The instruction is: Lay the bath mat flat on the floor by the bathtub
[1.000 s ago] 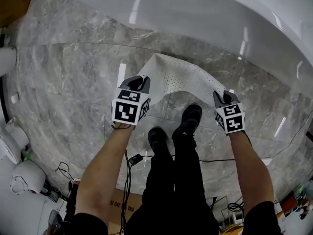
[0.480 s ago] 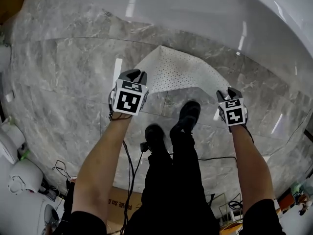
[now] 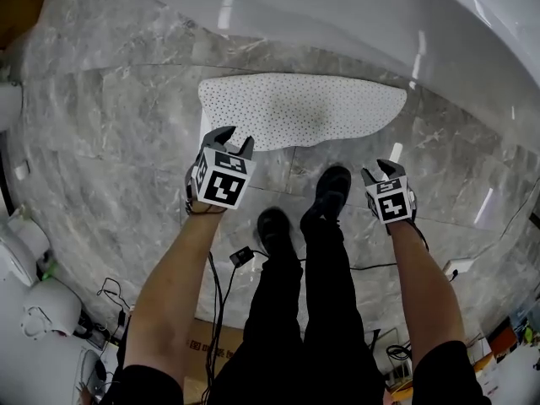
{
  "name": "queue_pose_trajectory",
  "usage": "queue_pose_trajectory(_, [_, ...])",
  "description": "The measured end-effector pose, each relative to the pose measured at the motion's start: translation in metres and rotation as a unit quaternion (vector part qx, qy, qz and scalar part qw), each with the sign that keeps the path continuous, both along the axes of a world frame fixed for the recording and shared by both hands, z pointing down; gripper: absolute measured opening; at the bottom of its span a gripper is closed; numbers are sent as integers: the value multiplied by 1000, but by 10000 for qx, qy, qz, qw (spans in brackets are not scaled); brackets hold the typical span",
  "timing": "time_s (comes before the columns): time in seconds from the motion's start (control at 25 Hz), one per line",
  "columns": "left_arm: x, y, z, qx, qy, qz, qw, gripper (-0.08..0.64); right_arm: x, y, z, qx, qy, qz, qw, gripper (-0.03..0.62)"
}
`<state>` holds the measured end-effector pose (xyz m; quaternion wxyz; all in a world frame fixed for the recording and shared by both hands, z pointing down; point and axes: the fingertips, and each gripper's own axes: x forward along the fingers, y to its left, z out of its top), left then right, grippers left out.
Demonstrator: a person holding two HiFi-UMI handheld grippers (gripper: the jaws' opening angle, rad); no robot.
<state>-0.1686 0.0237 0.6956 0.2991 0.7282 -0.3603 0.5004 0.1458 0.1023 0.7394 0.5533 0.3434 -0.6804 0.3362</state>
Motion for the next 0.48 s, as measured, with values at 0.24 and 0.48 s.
queue_pose_trajectory(0.24, [7,18,21,-97,82,470,9988,182,-47,12,25,-24,-245,-764,9968,190])
queue_pose_trajectory(0.48, [16,12,91,-258,361,869,9952,222,-69,-55,79,489,-327,-1463,9875,200])
